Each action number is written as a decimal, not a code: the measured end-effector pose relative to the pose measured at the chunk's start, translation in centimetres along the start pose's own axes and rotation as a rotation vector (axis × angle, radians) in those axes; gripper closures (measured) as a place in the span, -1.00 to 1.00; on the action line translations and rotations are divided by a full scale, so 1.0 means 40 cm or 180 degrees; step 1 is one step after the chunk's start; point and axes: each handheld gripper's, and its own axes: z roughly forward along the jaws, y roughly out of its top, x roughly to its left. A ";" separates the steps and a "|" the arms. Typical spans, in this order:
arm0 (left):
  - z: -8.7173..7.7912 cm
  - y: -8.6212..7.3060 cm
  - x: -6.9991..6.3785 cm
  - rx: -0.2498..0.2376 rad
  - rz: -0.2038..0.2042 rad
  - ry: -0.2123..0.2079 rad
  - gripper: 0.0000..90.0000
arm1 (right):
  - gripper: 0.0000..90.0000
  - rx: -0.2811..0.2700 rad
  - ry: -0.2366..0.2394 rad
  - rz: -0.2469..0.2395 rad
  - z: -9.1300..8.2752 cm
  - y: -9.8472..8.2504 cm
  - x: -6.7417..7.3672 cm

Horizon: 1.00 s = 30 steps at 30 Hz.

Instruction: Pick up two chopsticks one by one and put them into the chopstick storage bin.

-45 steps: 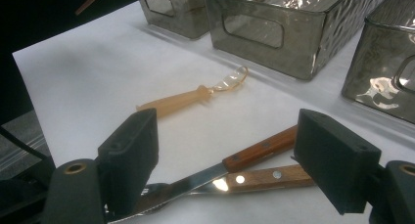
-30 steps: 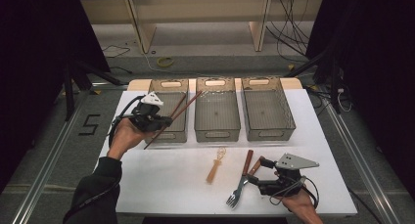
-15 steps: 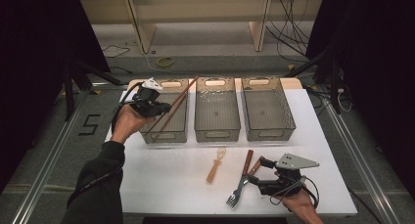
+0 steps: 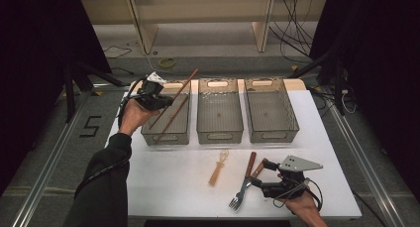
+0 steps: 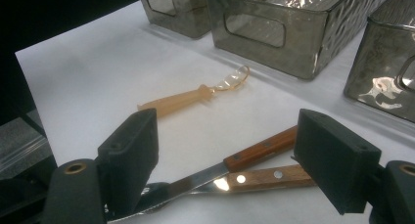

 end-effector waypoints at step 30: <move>0.064 -0.061 0.048 0.0016 -0.0321 0.0043 0.86 | -0.43 0.0012 0.0030 0.0012 0.003 -0.001 0.001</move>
